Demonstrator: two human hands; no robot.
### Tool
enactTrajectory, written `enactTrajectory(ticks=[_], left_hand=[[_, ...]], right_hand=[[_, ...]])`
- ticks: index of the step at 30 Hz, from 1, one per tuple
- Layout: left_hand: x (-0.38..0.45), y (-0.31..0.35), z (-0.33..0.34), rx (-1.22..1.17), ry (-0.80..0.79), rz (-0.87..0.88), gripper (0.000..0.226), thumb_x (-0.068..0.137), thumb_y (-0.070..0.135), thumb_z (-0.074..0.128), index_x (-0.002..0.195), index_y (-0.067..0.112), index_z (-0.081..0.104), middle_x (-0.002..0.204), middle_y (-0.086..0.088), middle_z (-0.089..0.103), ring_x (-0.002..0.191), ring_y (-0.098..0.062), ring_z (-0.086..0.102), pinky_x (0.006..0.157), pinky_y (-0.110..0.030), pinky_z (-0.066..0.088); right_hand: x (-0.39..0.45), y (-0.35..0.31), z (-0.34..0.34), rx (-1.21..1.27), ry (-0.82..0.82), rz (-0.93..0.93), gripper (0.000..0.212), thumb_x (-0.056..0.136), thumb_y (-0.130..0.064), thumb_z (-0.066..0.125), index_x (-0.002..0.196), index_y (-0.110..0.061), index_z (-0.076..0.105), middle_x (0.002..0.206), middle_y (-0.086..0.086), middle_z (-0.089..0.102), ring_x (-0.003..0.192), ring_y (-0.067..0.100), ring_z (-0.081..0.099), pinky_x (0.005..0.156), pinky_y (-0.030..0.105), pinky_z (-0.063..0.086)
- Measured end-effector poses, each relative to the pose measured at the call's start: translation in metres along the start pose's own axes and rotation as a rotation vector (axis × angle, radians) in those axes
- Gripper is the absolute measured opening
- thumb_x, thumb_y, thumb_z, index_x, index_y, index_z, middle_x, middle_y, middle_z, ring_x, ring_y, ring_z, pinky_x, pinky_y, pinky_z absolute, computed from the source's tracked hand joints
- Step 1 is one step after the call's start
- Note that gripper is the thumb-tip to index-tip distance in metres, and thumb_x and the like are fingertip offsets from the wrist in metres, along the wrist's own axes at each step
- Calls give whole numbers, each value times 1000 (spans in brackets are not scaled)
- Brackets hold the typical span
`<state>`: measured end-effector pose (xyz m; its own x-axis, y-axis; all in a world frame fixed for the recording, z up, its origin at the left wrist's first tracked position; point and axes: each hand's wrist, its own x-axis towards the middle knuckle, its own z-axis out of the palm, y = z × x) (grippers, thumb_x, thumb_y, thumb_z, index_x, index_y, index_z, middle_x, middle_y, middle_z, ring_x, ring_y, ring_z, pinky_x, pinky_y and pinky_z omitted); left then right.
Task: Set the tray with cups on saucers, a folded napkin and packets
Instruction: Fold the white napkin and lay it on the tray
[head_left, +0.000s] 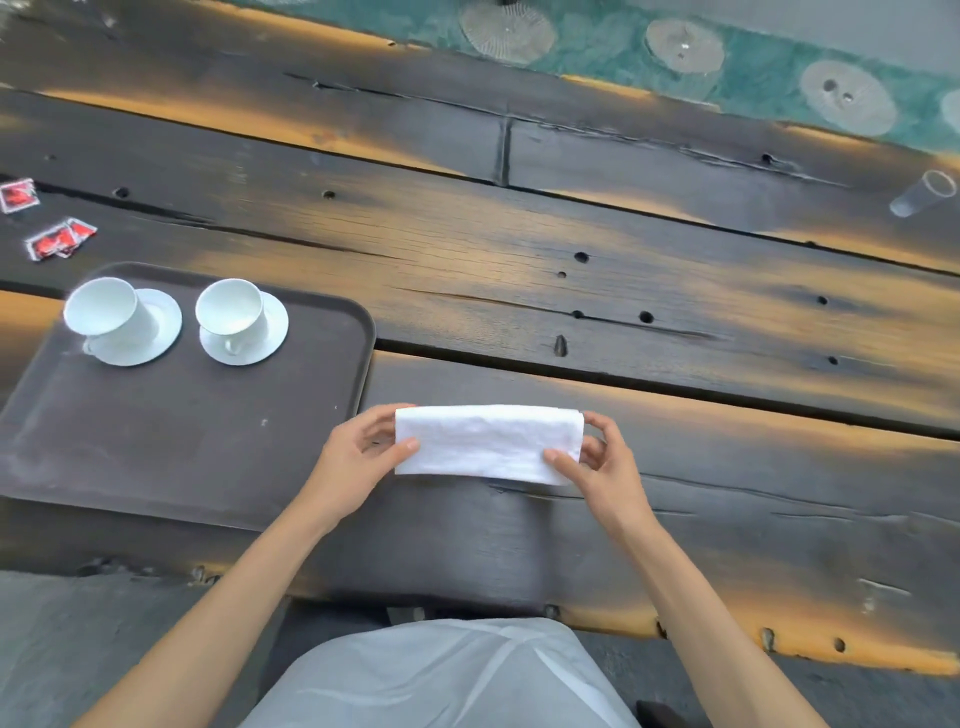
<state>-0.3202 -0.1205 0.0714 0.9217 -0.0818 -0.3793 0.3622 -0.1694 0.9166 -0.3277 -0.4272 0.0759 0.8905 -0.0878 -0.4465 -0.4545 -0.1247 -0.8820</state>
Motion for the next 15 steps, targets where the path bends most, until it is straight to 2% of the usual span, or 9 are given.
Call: enactTrajectory(ticks=[1,3,5,6,8,10,13,15], left_hand=[[-1,8,-6,8,-8,31,27,89,19,75,114,27,72,113,8,76,108,-8,70,90,-19,54],[-3,22,-18,2,-5,66,17,88,16,76,105,18,76,107,-2,77,104,-16,72,88,-20,55],[-5,38,-30,21,19,83,16,86,17,77,100,10,74,105,-19,72,95,-22,71,89,-25,56],[-7,45,-36,32,23,94,17,85,20,78,98,9,74,104,-23,69,91,-19,69,86,-24,55],[-12,56,-46,51,25,124,17,83,26,77,95,14,74,101,-21,69,87,-10,66,79,-16,53],[-17,61,-57,60,34,138,18,84,28,76,94,14,72,101,-19,69,90,-11,67,81,-15,52],[-21,56,-75,49,43,136,25,89,27,75,97,7,64,103,-31,62,92,-24,65,88,-25,52],[-24,49,-88,33,45,118,34,90,33,70,100,4,58,98,-38,57,86,-26,57,84,-35,47]], right_hand=[[2,-3,-1,-3,-40,-6,64,85,-14,82,138,-29,50,88,16,59,84,27,57,88,32,48],[5,-8,-2,-39,-116,-32,74,83,-17,84,144,-39,47,93,2,55,86,14,53,85,25,46],[5,-16,3,-81,-158,-77,66,81,-19,86,138,-37,57,92,-22,61,81,1,56,77,14,47],[6,-21,7,-70,-183,-91,60,81,-17,86,133,-32,62,91,-23,68,81,0,61,76,15,49],[6,-28,15,-37,-212,-111,43,82,-12,85,121,-20,70,103,-10,78,93,10,72,81,21,54],[7,-34,25,-32,-197,-137,25,82,-13,84,105,-15,74,104,6,78,94,16,72,80,20,53],[10,-40,42,-59,-158,-159,11,84,-11,82,92,-10,74,109,19,69,88,11,69,75,14,51],[10,-44,56,-24,-216,-166,11,89,-12,77,100,-11,75,112,11,71,91,4,71,76,11,51]])
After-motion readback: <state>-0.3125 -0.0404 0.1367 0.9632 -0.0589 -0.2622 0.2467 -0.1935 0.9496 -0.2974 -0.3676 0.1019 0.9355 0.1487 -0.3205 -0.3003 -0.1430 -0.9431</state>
